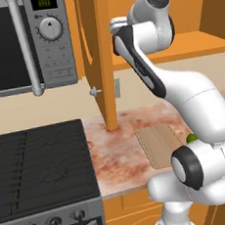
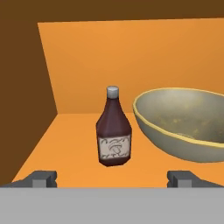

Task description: Open the cabinet. Place the bowl and condiment on the counter. Then place the lime and garlic on the cutting board.

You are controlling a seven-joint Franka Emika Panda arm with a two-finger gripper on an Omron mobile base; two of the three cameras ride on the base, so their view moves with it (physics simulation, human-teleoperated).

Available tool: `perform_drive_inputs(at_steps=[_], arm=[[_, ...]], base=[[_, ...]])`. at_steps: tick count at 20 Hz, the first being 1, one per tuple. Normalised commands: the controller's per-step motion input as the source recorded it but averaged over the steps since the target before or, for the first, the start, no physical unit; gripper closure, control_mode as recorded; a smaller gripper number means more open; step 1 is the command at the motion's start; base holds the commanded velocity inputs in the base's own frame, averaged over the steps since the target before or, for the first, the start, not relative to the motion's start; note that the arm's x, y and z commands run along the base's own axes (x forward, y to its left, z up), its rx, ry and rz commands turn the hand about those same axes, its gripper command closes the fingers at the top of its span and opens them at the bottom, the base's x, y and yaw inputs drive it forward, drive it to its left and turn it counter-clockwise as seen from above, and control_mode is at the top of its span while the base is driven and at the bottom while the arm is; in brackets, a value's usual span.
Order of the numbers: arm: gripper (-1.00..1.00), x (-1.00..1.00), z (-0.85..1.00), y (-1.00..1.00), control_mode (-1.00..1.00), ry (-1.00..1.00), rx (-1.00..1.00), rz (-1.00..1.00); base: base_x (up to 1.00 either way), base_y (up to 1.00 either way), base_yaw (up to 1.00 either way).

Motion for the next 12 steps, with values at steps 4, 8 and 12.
perform_drive_inputs(at_steps=[4, 8, 12], arm=[[-1.00, 0.14, -0.03, 0.00, -1.00, 0.00, 0.00, 0.00], [-1.00, 0.12, -0.07, 0.00, -1.00, 0.00, 0.00, 0.00], [-1.00, 0.12, -0.06, 0.00, -1.00, 0.00, 0.00, 0.00]], base=[[0.00, 0.00, 0.00], [0.00, 0.00, 0.00], [0.00, 0.00, 0.00]])
